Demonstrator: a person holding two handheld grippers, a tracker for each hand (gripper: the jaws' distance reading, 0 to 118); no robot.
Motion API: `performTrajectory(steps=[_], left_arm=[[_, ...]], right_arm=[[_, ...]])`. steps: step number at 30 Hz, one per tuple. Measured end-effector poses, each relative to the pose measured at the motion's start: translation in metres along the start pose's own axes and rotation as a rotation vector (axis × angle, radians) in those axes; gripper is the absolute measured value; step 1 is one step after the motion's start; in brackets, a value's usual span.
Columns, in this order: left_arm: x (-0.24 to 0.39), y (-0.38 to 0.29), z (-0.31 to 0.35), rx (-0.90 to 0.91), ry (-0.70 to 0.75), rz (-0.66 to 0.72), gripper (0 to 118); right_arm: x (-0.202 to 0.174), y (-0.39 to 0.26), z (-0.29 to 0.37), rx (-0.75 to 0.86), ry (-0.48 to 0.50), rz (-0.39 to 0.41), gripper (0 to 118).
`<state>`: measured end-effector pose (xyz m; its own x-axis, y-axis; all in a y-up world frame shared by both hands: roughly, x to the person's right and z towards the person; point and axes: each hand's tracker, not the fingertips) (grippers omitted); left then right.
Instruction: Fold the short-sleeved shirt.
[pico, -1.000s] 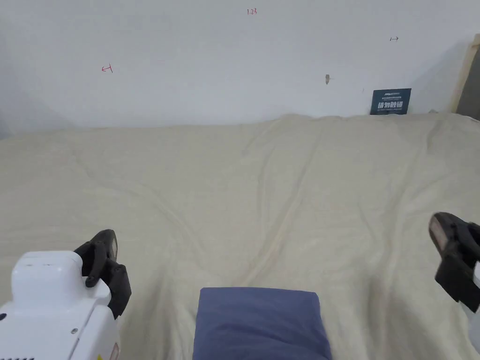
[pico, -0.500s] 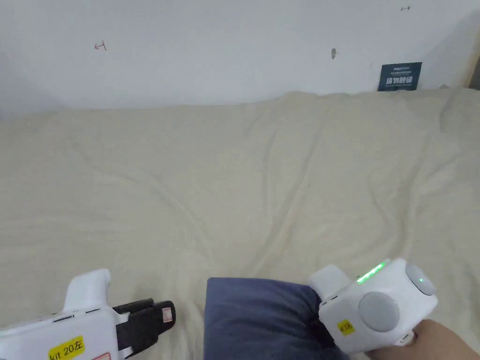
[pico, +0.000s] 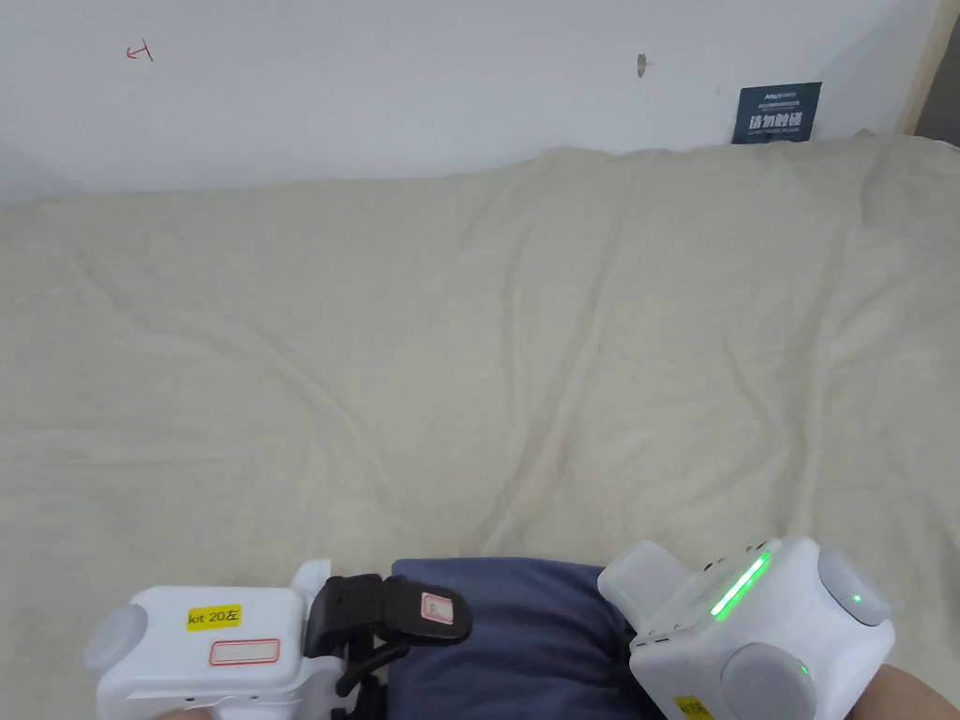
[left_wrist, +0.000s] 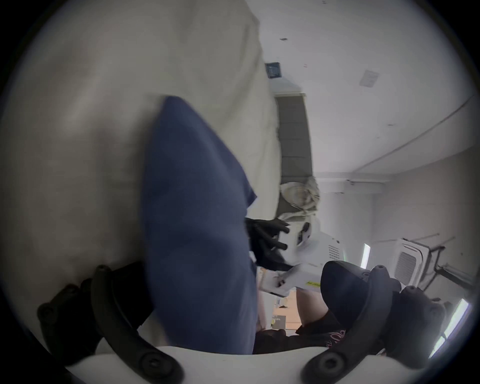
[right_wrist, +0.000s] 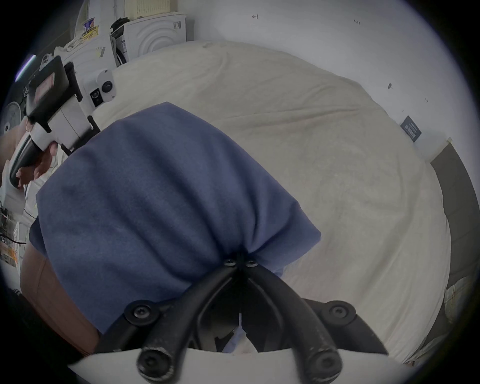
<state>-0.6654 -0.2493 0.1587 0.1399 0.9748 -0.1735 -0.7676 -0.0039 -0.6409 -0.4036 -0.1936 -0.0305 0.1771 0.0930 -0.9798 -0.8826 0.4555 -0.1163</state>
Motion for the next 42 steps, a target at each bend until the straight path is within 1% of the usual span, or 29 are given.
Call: performTrajectory(steps=[2, 4, 8, 9, 10, 11, 12, 13, 14, 15, 16, 17, 18, 19, 21, 24, 27, 28, 31, 32, 35, 37, 38, 39, 40, 41, 42], left_arm=[[0.002, 0.001, -0.012, -0.004, 0.088, -0.010, 118], [0.011, -0.006, -0.013, 0.045, 0.109, 0.003, 118], [0.019, -0.001, -0.017, -0.027, 0.210, -0.032, 117], [0.024, -0.001, -0.018, -0.026, 0.257, -0.039, 111], [0.028, -0.003, -0.020, -0.010, 0.310, -0.057, 99], [0.033, -0.007, -0.022, 0.002, 0.356, -0.083, 74], [0.039, -0.010, -0.021, 0.021, 0.473, -0.142, 28], [0.038, -0.014, -0.018, 0.021, 0.567, -0.203, 24], [0.037, -0.017, -0.014, 0.019, 0.497, -0.173, 23], [0.041, -0.020, -0.012, 0.030, 0.431, -0.124, 23], [0.045, -0.020, -0.009, 0.035, 0.435, -0.104, 23], [0.053, -0.022, -0.006, 0.040, 0.445, -0.129, 23], [0.061, -0.021, 0.000, 0.042, 0.474, -0.170, 23], [0.071, -0.022, 0.006, 0.041, 0.515, -0.249, 23], [0.086, -0.028, 0.024, 0.066, 0.582, -0.290, 23], [0.096, -0.025, 0.076, 0.115, 0.673, -0.283, 23], [0.097, -0.013, 0.152, 0.127, 0.822, -0.212, 23], [0.099, -0.011, 0.176, 0.141, 0.891, -0.208, 23], [0.101, 0.004, 0.253, 0.203, 1.119, -0.268, 23], [0.099, 0.012, 0.274, 0.196, 1.164, -0.272, 23], [0.091, 0.031, 0.320, 0.175, 1.359, -0.268, 23], [0.078, 0.040, 0.341, 0.174, 1.463, -0.230, 23], [0.072, 0.042, 0.352, 0.213, 1.480, -0.181, 23], [0.065, 0.041, 0.360, 0.250, 1.460, -0.125, 25], [0.060, 0.038, 0.368, 0.282, 1.433, -0.079, 38], [0.057, 0.036, 0.374, 0.304, 1.414, -0.045, 66], [0.056, 0.032, 0.380, 0.336, 1.426, -0.039, 104]], right_arm=[[0.003, -0.002, 0.000, 0.011, 0.013, -0.019, 0], [0.006, -0.006, 0.000, 0.028, 0.026, -0.033, 0], [0.009, -0.011, 0.000, 0.058, 0.041, -0.073, 0], [0.009, -0.013, 0.001, 0.065, 0.041, -0.079, 0], [0.008, -0.012, 0.003, 0.072, 0.038, -0.084, 0], [0.006, -0.014, 0.008, 0.090, 0.022, -0.110, 0], [0.004, -0.016, 0.014, 0.116, 0.006, -0.140, 0], [0.003, -0.018, 0.021, 0.152, 0.019, -0.154, 0], [0.002, -0.020, 0.028, 0.189, 0.056, -0.169, 0], [0.001, -0.022, 0.037, 0.220, 0.057, -0.184, 0], [0.000, -0.023, 0.045, 0.248, 0.045, -0.189, 0], [-0.002, -0.023, 0.052, 0.264, 0.038, -0.190, 0], [-0.003, -0.022, 0.058, 0.269, 0.035, -0.190, 0], [-0.004, -0.021, 0.063, 0.274, 0.033, -0.191, 0], [-0.009, -0.019, 0.071, 0.298, 0.015, -0.205, 0], [-0.020, -0.012, 0.078, 0.328, 0.049, -0.226, 0], [-0.039, -0.002, 0.078, 0.333, 0.081, -0.212, 0], [-0.045, 0.001, 0.076, 0.327, 0.090, -0.202, 0], [-0.062, 0.011, 0.070, 0.301, 0.122, -0.193, 0], [-0.067, 0.012, 0.068, 0.292, 0.127, -0.187, 0], [-0.079, 0.016, 0.062, 0.248, 0.128, -0.166, 0], [-0.081, 0.017, 0.059, 0.231, 0.110, -0.149, 0], [-0.081, 0.018, 0.058, 0.228, 0.104, -0.147, 0], [-0.080, 0.019, 0.059, 0.225, 0.101, -0.148, 0], [-0.078, 0.021, 0.059, 0.221, 0.101, -0.154, 0], [-0.075, 0.022, 0.060, 0.222, 0.102, -0.163, 0], [-0.073, 0.023, 0.061, 0.230, 0.104, -0.175, 0]])
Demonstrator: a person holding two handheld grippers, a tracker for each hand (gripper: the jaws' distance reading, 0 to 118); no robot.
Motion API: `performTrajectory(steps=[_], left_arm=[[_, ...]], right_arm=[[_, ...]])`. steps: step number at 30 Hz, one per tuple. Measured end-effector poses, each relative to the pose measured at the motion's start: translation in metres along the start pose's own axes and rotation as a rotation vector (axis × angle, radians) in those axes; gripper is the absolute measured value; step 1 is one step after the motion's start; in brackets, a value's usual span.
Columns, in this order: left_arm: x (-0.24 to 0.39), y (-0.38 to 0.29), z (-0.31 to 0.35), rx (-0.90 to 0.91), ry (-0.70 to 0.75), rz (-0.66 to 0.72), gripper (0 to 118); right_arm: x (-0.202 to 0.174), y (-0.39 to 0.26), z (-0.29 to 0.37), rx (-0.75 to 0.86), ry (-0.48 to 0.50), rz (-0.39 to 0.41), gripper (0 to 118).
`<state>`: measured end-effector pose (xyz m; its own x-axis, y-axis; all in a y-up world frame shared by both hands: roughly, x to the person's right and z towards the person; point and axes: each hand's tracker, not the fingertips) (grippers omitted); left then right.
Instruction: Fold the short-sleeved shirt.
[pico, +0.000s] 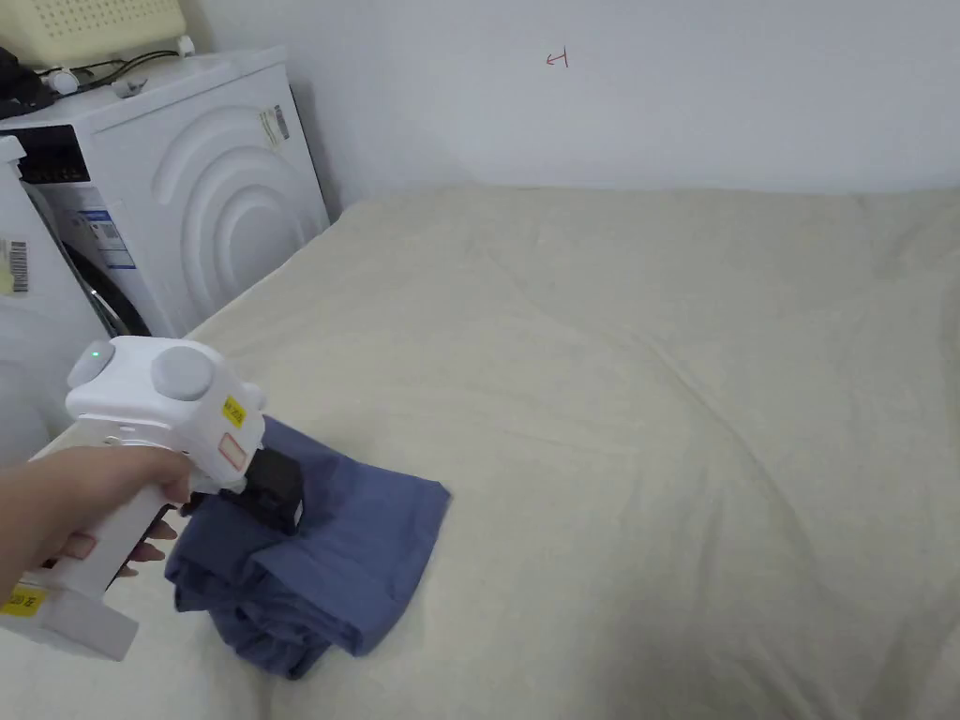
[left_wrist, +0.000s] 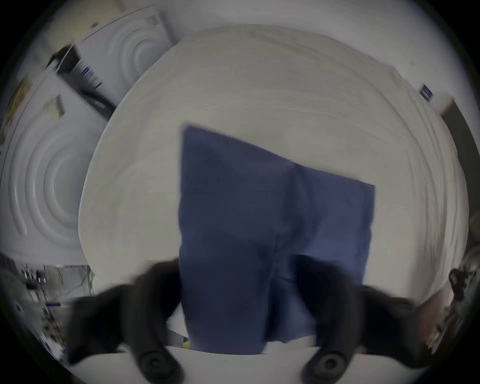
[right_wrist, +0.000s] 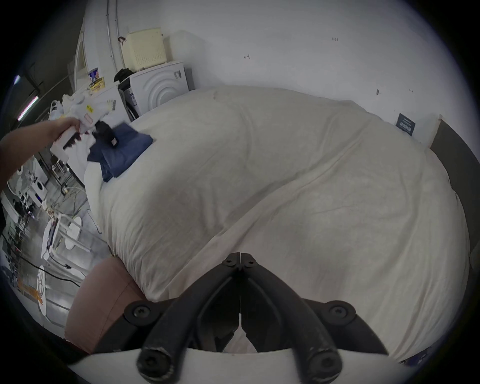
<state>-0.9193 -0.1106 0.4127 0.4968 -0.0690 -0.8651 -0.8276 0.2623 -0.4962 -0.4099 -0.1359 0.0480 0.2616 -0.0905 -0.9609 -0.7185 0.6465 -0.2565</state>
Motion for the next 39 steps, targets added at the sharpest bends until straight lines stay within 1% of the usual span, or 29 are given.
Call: performTrajectory(steps=[1, 3, 5, 7, 8, 9, 10, 11, 12, 14, 15, 16, 17, 20, 22, 23, 26, 29, 30, 31, 32, 33, 34, 36, 38, 39], left_arm=[[-0.008, 0.000, 0.001, 0.030, 0.049, 0.003, 118], [-0.011, -0.002, 0.018, 0.128, 0.089, -0.010, 118], [-0.011, -0.007, 0.036, 0.246, 0.124, 0.037, 118], [-0.003, -0.016, 0.051, 0.320, 0.070, 0.094, 118], [0.008, -0.021, 0.055, 0.321, 0.055, 0.115, 116], [0.015, -0.024, 0.056, 0.276, 0.013, 0.124, 100], [0.030, -0.035, 0.055, 0.263, -0.072, 0.112, 70], [0.049, -0.046, 0.054, 0.317, -0.135, 0.092, 30], [0.072, -0.057, 0.052, 0.343, -0.157, 0.047, 0], [0.125, -0.081, 0.048, 0.411, -0.164, -0.025, 0], [0.149, -0.093, 0.050, 0.438, -0.214, -0.046, 0], [0.173, -0.105, 0.053, 0.479, -0.311, -0.056, 0], [0.193, -0.113, 0.052, 0.516, -0.375, -0.070, 0], [0.253, -0.143, 0.085, 0.716, -0.482, -0.087, 0], [0.288, -0.163, 0.107, 0.880, -0.477, -0.142, 0], [0.302, -0.169, 0.119, 0.935, -0.457, -0.159, 0], [0.331, -0.188, 0.154, 1.074, -0.411, -0.144, 0], [0.349, -0.211, 0.188, 1.218, -0.433, -0.124, 0], [0.353, -0.220, 0.197, 1.270, -0.410, -0.126, 0], [0.356, -0.229, 0.204, 1.321, -0.376, -0.120, 0], [0.361, -0.239, 0.208, 1.378, -0.333, -0.107, 0], [0.367, -0.248, 0.209, 1.432, -0.267, -0.109, 0], [0.371, -0.257, 0.208, 1.481, -0.215, -0.099, 0], [0.371, -0.269, 0.199, 1.539, -0.221, -0.093, 0], [0.372, -0.276, 0.194, 1.531, -0.197, -0.093, 0], [0.373, -0.278, 0.192, 1.524, -0.177, -0.083, 0]], right_arm=[[0.003, 0.001, 0.002, 0.020, -0.005, -0.013, 0], [0.009, 0.003, 0.007, 0.065, -0.022, -0.039, 0], [0.022, 0.000, 0.014, 0.108, -0.048, -0.066, 0], [0.033, 0.001, 0.021, 0.128, -0.069, -0.082, 0], [0.038, -0.001, 0.025, 0.133, -0.078, -0.086, 0], [0.043, -0.002, 0.029, 0.139, -0.088, -0.090, 0], [0.048, -0.003, 0.032, 0.144, -0.105, -0.095, 0], [0.053, -0.006, 0.033, 0.153, -0.120, -0.101, 0], [0.058, -0.008, 0.037, 0.157, -0.136, -0.109, 0], [0.068, -0.011, 0.043, 0.174, -0.150, -0.133, 0], [0.071, -0.013, 0.047, 0.183, -0.150, -0.145, 0], [0.076, -0.014, 0.051, 0.196, -0.148, -0.159, 0], [0.080, -0.016, 0.056, 0.213, -0.148, -0.171, 0], [0.092, -0.017, 0.072, 0.281, -0.187, -0.212, 0], [0.096, -0.014, 0.083, 0.334, -0.212, -0.249, 0], [0.096, -0.012, 0.093, 0.387, -0.218, -0.261, 0], [0.091, -0.010, 0.132, 0.584, -0.221, -0.276, 0], [0.086, -0.019, 0.172, 0.791, -0.276, -0.249, 0], [0.081, -0.028, 0.186, 0.897, -0.289, -0.253, 0], [0.076, -0.038, 0.200, 1.001, -0.280, -0.261, 0], [0.068, -0.045, 0.211, 1.082, -0.255, -0.247, 0], [0.063, -0.050, 0.219, 1.131, -0.280, -0.216, 0], [0.056, -0.055, 0.225, 1.166, -0.353, -0.175, 0], [0.048, -0.064, 0.224, 1.192, -0.480, -0.069, 0], [0.054, -0.074, 0.213, 1.168, -0.493, -0.026, 0], [0.060, -0.076, 0.202, 1.094, -0.516, -0.036, 0]])
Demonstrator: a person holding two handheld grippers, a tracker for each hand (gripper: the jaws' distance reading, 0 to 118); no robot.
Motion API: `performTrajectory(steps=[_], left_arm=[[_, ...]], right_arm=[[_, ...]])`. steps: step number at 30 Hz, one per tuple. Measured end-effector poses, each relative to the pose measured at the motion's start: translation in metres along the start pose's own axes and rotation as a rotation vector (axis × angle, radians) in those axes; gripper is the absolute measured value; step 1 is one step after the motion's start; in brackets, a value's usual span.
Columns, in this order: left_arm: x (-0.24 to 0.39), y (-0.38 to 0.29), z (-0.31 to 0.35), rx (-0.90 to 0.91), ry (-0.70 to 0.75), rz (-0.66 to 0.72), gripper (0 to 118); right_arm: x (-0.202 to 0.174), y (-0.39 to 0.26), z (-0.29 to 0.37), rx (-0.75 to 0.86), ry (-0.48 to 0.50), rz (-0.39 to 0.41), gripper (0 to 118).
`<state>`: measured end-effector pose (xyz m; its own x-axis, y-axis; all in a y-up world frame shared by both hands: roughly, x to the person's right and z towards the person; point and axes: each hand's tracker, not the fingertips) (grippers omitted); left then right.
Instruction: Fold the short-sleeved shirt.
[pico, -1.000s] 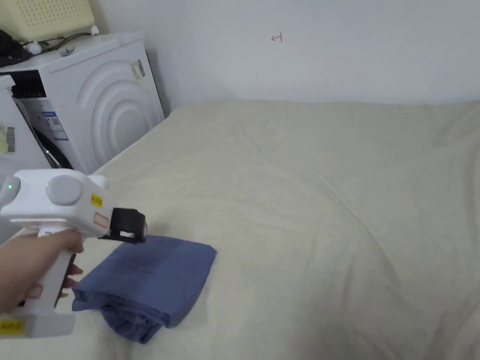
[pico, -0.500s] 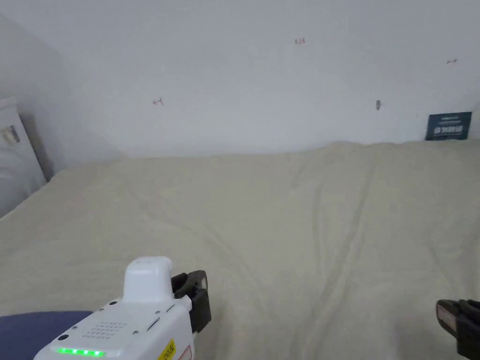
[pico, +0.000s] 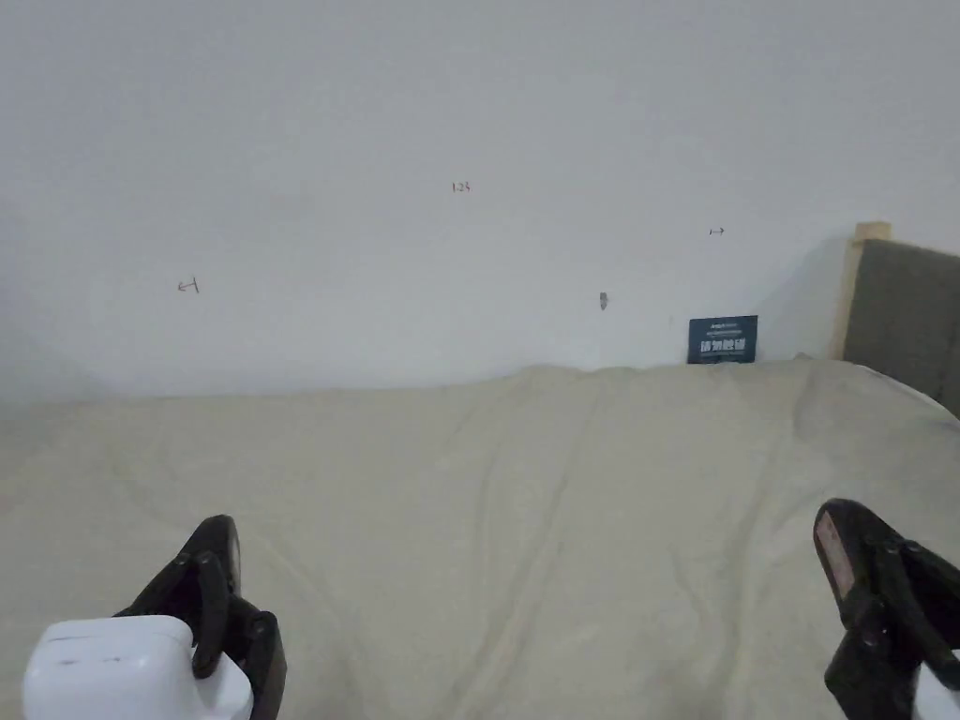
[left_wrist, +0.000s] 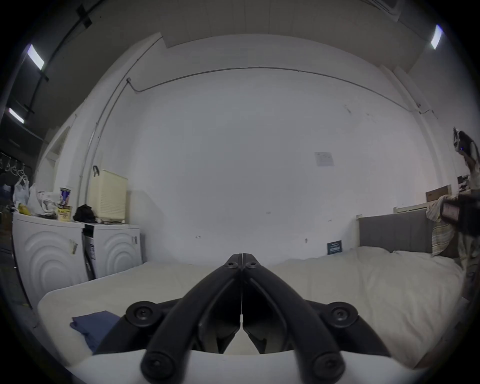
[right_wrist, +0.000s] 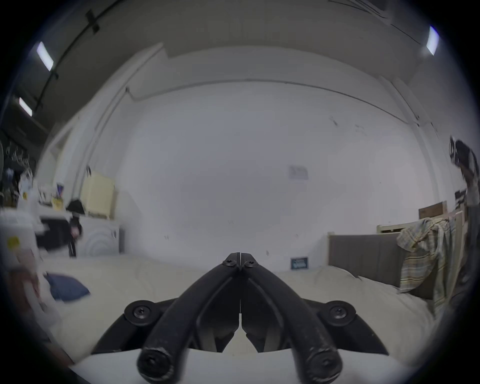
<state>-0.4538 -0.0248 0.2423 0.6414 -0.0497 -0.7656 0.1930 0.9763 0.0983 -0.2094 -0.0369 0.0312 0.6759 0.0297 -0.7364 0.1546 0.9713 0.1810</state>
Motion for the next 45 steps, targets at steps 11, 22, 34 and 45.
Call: performTrajectory(steps=[11, 22, 34, 45], left_arm=[[-0.003, -0.008, 0.008, -0.075, 0.027, 0.006, 0], [-0.013, -0.002, 0.010, -0.056, -0.009, 0.035, 118], [-0.021, -0.003, 0.001, -0.108, -0.059, 0.044, 118], [-0.005, -0.017, -0.012, -0.228, 0.198, -0.013, 118]], right_arm=[[-0.001, -0.026, -0.006, -0.131, -0.052, 0.006, 0], [-0.013, -0.011, -0.013, -0.138, -0.061, 0.037, 118], [-0.029, -0.014, -0.020, -0.149, -0.044, 0.079, 118], [-0.037, -0.020, -0.029, -0.208, 0.009, -0.006, 118]])
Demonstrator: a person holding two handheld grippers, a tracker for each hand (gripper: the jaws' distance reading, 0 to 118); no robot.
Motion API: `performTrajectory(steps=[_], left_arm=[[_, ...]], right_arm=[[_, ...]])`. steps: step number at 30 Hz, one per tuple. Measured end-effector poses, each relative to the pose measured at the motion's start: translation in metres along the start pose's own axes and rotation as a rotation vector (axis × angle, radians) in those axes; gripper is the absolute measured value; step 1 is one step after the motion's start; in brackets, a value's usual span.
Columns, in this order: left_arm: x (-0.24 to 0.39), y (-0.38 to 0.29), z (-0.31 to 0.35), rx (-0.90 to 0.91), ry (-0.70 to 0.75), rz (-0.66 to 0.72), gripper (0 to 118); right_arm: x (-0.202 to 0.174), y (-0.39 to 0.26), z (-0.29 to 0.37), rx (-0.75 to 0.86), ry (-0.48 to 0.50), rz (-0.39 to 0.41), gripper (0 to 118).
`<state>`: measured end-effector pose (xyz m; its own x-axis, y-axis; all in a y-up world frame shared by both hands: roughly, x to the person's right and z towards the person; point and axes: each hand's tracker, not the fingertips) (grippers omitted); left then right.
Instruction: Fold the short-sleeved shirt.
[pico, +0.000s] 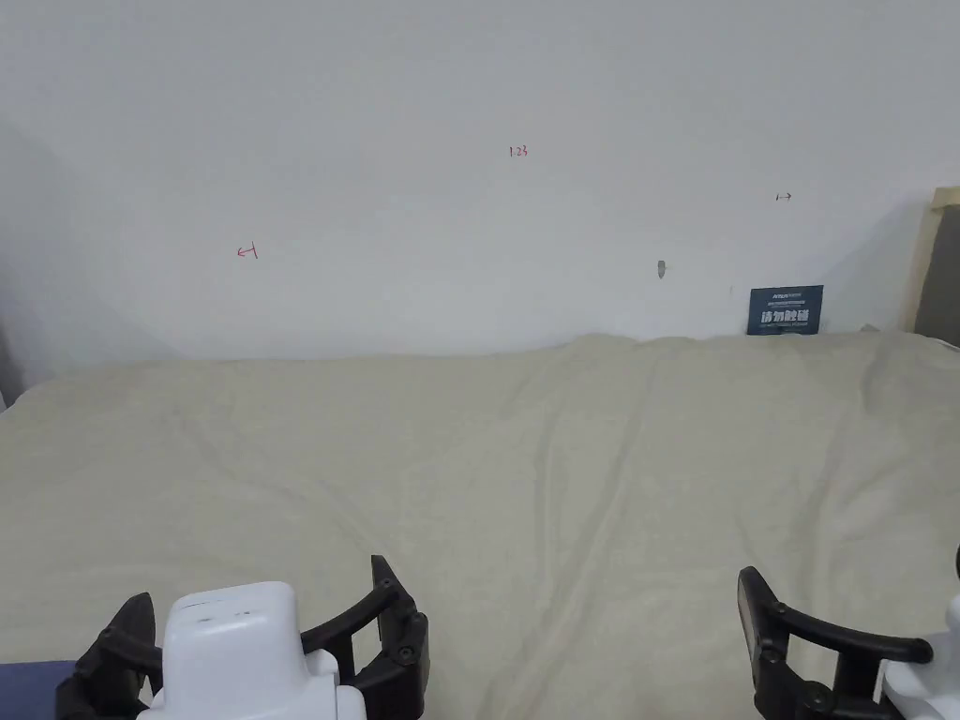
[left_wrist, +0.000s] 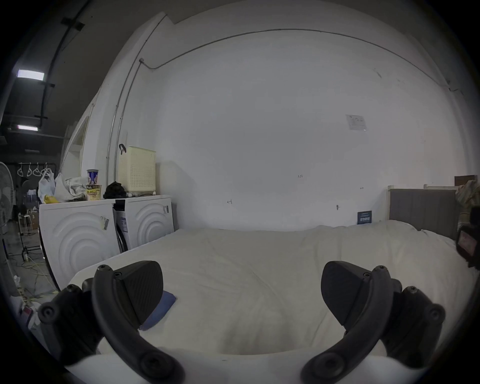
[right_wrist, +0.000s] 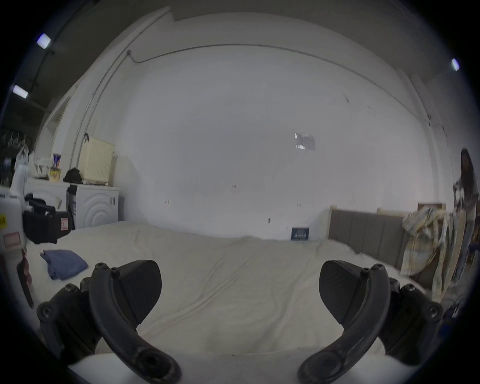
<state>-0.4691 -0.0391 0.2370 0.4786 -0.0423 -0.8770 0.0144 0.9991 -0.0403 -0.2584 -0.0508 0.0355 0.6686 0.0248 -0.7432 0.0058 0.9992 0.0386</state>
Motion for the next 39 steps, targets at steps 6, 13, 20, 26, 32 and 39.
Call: performTrajectory(steps=[6, 13, 20, 26, 32, 39], left_arm=[[-0.006, 0.003, -0.002, -0.022, -0.056, 0.060, 118], [-0.006, 0.003, -0.005, -0.004, -0.035, 0.030, 118], [-0.005, 0.003, -0.009, -0.010, -0.022, 0.031, 118], [-0.004, 0.002, -0.013, -0.026, -0.024, 0.034, 118], [-0.004, -0.001, -0.014, -0.036, -0.021, 0.022, 118], [-0.003, -0.004, -0.017, -0.054, -0.017, 0.022, 118]], right_arm=[[0.001, 0.001, -0.013, -0.113, -0.099, -0.132, 118], [-0.006, 0.010, -0.018, -0.164, -0.091, -0.096, 118], [-0.025, 0.015, -0.016, -0.215, -0.123, -0.010, 118], [-0.027, 0.009, -0.016, -0.247, -0.046, -0.022, 118], [-0.028, 0.010, -0.021, -0.319, -0.066, -0.027, 118], [-0.030, 0.007, -0.024, -0.390, -0.031, -0.042, 118]])
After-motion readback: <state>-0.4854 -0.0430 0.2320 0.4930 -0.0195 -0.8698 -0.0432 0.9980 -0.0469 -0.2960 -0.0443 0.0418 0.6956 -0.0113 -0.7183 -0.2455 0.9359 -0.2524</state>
